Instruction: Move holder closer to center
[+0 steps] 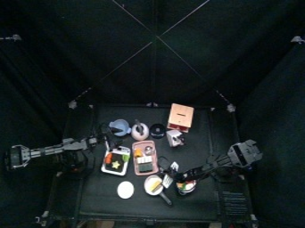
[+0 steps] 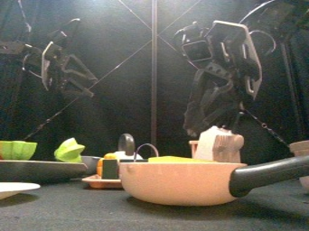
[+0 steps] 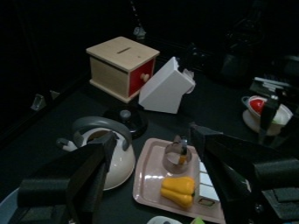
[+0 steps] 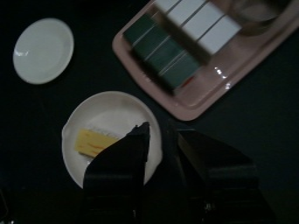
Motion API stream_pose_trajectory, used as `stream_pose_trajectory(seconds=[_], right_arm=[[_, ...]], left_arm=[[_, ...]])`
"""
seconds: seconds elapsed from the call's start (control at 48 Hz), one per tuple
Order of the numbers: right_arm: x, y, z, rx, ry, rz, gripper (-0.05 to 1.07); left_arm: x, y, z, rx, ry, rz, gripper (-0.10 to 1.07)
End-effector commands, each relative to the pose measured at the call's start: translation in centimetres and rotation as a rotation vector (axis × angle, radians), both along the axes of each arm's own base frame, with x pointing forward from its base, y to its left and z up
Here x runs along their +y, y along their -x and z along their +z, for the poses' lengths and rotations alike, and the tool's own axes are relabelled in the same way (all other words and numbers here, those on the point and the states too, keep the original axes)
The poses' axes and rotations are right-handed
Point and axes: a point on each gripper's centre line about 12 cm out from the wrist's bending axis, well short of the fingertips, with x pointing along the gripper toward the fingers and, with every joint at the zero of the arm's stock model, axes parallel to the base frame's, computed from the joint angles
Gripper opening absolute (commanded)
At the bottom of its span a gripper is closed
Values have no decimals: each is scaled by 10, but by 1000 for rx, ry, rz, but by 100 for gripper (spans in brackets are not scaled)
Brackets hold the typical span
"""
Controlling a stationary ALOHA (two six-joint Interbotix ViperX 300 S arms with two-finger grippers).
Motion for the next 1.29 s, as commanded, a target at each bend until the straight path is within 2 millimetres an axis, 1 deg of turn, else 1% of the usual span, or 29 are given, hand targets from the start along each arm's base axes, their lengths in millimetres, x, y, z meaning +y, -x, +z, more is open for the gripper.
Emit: stream_pose_trajectory(seconds=[0.0,0.104,0.25,0.417,0.479,0.542,0.646,0.729,0.833,0.917,0.979,1.062,1.271], right_arm=[[-12,9,33,-65,27,-69,65],[-23,24,49,-77,76,-144,65],[-41,47,68,-99,125,-241,62],[-60,73,89,-149,173,-312,51],[-67,83,94,-162,188,-334,48],[-79,95,99,-175,210,-366,44],[-102,113,102,-195,227,-444,43],[-124,133,99,-198,220,-531,43],[-144,153,84,-161,208,-626,43],[-156,165,71,-128,196,-680,43],[-163,170,60,-106,183,-701,43],[-168,171,49,-92,155,-700,43],[-185,173,28,-100,62,-692,42]], left_arm=[[1,-2,8,-27,-8,0,100],[1,-5,11,-37,-10,-4,98],[2,-10,11,-54,-6,-8,94],[4,-17,9,-51,0,-9,85],[5,-19,9,-49,2,-8,81],[5,-22,10,-50,2,-13,78],[4,-27,11,-47,10,-21,76],[2,-35,10,-43,19,-37,76],[0,-50,8,-38,27,-60,76],[1,-66,1,-30,43,-69,76],[3,-79,-6,-23,63,-69,76],[7,-100,-18,-5,97,-60,76],[25,-164,-44,18,164,-20,75]])
